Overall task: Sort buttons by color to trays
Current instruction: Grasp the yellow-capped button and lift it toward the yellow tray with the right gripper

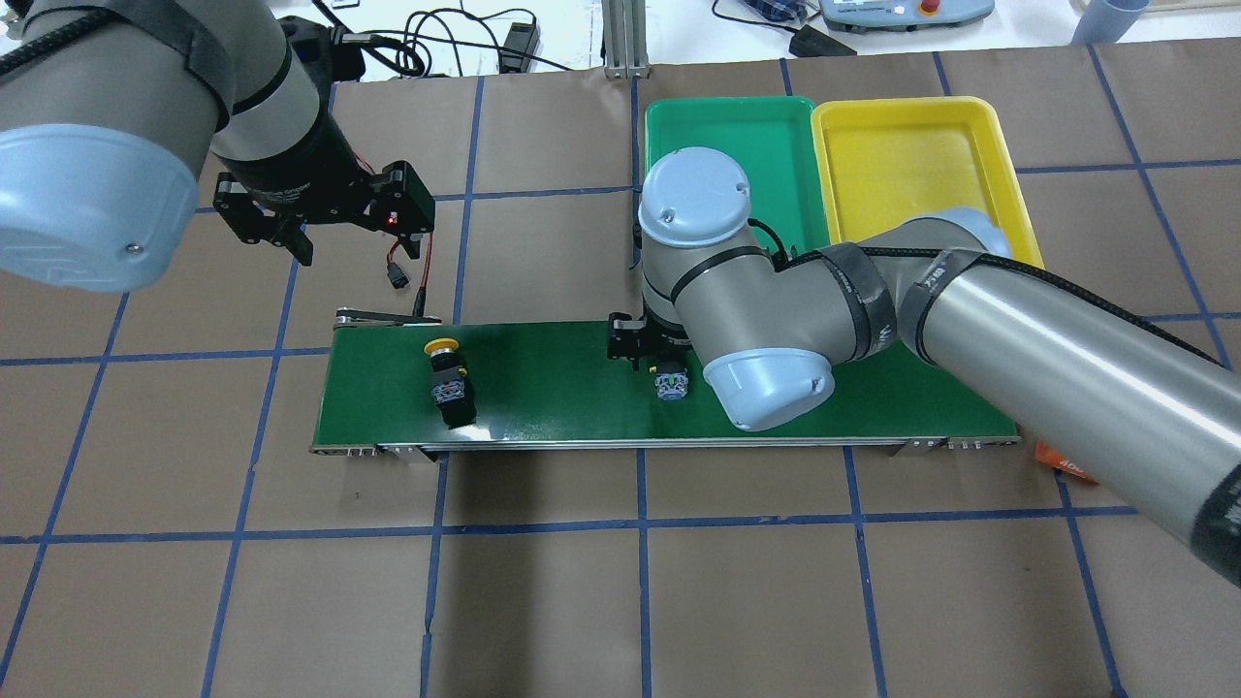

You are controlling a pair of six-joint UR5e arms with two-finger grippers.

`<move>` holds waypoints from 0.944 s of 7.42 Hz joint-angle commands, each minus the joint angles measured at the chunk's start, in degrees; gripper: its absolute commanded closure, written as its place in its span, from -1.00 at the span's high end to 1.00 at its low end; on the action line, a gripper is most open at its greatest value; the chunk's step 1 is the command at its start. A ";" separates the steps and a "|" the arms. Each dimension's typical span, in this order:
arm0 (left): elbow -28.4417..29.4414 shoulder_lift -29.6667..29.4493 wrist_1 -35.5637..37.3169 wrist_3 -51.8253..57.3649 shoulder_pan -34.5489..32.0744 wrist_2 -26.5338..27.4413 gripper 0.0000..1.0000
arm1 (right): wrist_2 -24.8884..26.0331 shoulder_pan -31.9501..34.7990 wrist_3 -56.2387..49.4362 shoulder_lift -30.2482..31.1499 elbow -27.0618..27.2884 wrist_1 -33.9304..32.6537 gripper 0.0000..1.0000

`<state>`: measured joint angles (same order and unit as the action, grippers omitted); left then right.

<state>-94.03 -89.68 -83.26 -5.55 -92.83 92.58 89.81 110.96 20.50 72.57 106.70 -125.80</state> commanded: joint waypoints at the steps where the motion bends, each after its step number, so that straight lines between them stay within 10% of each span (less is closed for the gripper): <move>1: 0.16 0.20 0.12 0.10 0.98 -0.12 1.00 | 0.28 -1.26 0.07 -2.60 -0.17 -1.10 0.21; 3: 0.08 0.12 0.56 0.10 1.07 -0.21 1.00 | -0.25 -1.44 0.16 -1.82 -0.26 -0.50 -0.88; 7: 0.25 0.03 0.73 0.19 1.59 -0.21 1.00 | 0.36 -4.24 0.25 0.38 -6.30 9.07 -1.00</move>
<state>-93.84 -89.64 -82.54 -5.41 -91.52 92.37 89.73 108.30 20.68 72.42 103.01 -119.15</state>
